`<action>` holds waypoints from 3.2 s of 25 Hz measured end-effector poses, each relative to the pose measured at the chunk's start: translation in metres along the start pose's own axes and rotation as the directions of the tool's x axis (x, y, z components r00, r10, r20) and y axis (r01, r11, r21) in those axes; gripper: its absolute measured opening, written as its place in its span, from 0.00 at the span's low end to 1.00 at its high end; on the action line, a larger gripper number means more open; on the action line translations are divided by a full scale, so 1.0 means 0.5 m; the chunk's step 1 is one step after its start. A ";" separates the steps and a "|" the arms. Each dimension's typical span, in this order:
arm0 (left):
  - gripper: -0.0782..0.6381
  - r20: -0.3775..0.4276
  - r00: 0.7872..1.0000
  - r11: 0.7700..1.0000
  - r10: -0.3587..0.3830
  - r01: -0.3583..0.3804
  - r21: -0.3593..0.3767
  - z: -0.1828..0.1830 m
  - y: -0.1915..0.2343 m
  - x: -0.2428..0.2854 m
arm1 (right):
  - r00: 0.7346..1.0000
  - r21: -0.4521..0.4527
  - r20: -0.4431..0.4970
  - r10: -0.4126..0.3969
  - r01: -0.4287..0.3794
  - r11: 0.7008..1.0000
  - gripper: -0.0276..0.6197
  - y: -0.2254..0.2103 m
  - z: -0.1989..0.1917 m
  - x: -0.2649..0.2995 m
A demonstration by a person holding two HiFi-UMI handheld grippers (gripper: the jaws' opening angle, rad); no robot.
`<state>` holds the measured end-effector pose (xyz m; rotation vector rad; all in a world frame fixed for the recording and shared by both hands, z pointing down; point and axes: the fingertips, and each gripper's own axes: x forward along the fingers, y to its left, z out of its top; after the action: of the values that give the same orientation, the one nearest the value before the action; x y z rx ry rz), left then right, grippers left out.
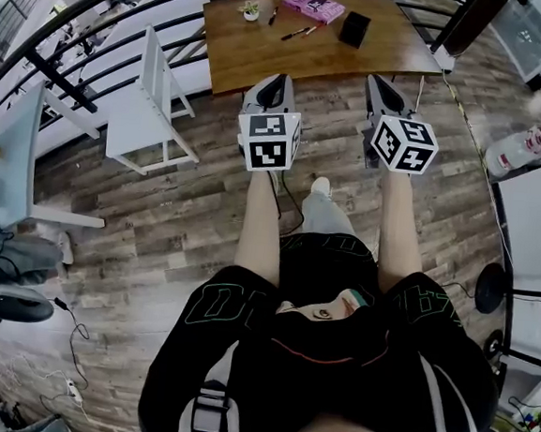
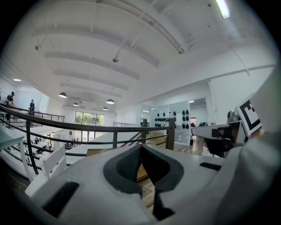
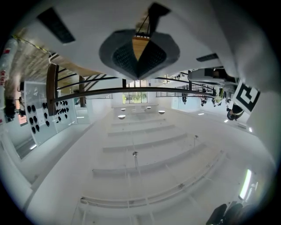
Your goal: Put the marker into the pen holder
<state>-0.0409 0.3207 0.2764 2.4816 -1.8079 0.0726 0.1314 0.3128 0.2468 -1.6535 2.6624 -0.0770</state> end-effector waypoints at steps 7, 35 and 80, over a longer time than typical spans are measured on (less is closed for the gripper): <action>0.12 -0.002 1.000 1.000 0.006 -0.006 -0.027 -0.014 0.015 0.041 | 1.000 0.013 -0.014 0.006 -0.005 1.000 0.05 -0.025 -0.016 0.036; 0.12 -0.222 0.973 0.995 0.067 -0.082 -0.059 -0.179 0.115 0.504 | 0.976 0.182 -0.213 0.033 0.007 0.983 0.05 -0.325 -0.244 0.433; 0.12 -0.264 0.962 0.968 0.073 -0.132 -0.214 -0.227 0.440 0.846 | 0.857 -0.163 -0.451 0.251 -0.356 0.920 0.05 -0.267 -0.293 1.014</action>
<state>-0.1200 -0.1381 0.4295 2.1121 -1.7284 0.1694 0.0217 -0.1948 0.4094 -1.3611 3.3586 -0.1268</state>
